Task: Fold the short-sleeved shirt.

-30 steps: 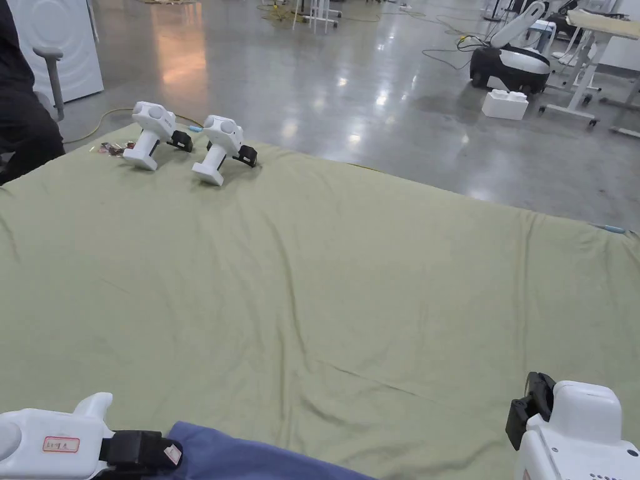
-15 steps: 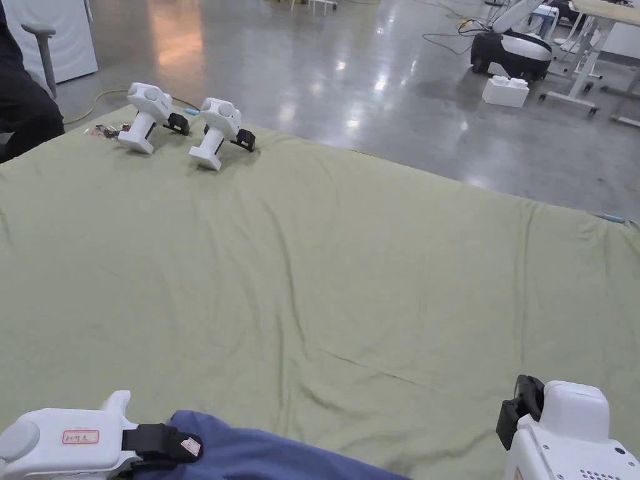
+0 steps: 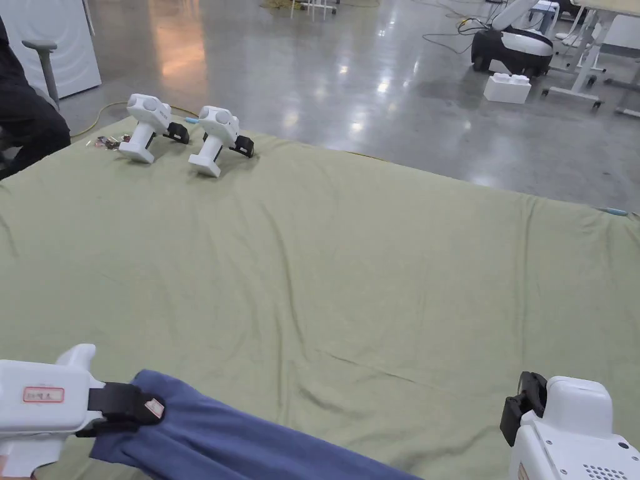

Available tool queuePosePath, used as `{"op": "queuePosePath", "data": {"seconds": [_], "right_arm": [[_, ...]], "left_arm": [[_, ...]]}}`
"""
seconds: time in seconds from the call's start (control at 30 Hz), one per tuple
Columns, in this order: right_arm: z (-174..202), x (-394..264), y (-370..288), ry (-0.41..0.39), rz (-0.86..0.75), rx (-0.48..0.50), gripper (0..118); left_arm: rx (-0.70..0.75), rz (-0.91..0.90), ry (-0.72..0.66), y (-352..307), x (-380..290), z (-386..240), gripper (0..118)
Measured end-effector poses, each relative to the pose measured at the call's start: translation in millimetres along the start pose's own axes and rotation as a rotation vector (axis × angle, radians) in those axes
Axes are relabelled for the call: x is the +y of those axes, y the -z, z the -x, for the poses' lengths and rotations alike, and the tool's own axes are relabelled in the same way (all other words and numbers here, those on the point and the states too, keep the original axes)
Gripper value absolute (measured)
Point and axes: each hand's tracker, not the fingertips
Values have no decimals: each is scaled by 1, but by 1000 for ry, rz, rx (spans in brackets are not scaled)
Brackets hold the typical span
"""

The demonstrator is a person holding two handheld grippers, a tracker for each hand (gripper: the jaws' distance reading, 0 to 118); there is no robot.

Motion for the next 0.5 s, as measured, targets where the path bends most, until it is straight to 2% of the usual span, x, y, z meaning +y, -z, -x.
{"op": "queuePosePath", "data": {"seconds": [0.13,0.23,0.37,0.5], "right_arm": [[-4,-2,-1,13,-2,7,6],[-7,-4,-1,22,-4,11,6],[-12,-7,-1,41,-2,14,6],[-18,-9,-3,53,-1,13,6]], "left_arm": [[153,-31,48,-24,18,-7,11],[216,-18,114,-27,20,-27,11],[160,-17,178,-23,-11,-87,11],[26,34,227,-5,-40,-142,11]]}}
